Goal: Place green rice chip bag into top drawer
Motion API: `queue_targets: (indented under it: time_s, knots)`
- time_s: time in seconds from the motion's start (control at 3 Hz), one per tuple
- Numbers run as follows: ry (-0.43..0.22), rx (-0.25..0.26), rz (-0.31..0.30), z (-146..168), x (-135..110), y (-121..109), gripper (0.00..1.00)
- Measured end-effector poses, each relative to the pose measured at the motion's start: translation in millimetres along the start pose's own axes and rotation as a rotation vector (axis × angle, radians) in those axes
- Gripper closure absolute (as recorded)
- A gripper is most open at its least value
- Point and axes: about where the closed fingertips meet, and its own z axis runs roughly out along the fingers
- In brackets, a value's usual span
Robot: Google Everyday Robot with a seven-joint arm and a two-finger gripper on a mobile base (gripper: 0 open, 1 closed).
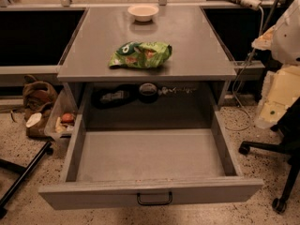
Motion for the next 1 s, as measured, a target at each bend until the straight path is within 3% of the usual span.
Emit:
queue_targets:
  time_s: [0.33, 0.67, 1.0]
  knots:
    - [0.000, 0.000, 0.000, 0, 0, 0, 0.00]
    - [-0.037, 0.006, -0.027, 1, -16, -3, 0.00]
    - [-0.124, 0.028, -0.102, 11, -67, -19, 0.00]
